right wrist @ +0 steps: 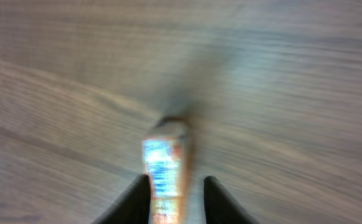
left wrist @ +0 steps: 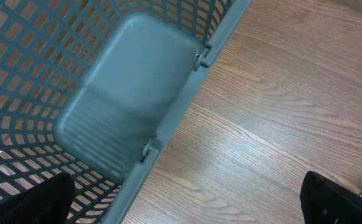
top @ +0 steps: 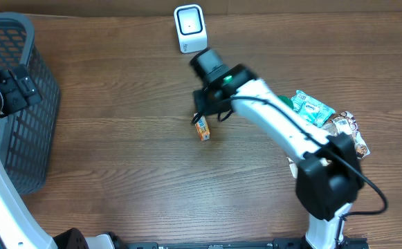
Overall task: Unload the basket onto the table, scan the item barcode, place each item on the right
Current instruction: 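Grasp the orange Kleenex pack and drag it rightward, then regrasp the orange Kleenex pack by its edge and lift it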
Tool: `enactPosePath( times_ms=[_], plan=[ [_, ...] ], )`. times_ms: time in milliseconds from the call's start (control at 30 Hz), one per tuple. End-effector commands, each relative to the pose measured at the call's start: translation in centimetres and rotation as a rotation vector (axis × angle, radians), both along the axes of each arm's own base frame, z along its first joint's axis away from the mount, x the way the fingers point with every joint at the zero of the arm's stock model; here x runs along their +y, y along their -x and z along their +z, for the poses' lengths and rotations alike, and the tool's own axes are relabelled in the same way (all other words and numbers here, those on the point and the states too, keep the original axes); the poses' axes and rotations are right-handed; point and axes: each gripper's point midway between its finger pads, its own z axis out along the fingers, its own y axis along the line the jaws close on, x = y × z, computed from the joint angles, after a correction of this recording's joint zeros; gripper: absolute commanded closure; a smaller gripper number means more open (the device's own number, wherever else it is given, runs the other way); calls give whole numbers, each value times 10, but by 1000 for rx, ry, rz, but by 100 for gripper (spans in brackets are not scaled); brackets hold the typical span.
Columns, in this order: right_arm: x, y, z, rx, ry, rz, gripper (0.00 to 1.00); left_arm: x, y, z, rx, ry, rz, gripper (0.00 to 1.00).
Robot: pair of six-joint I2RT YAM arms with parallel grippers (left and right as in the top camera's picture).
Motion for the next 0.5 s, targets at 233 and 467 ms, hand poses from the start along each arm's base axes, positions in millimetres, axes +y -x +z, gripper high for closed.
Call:
enactPosePath(
  times_ms=[233,467],
  plan=[
    [-14,-2,-39,75,27,-83,96,3,0,4,-2,-21,-7,1],
    [15,20,-58,93,65,76,96,3,0,4,-2,-21,-7,0]
  ],
)
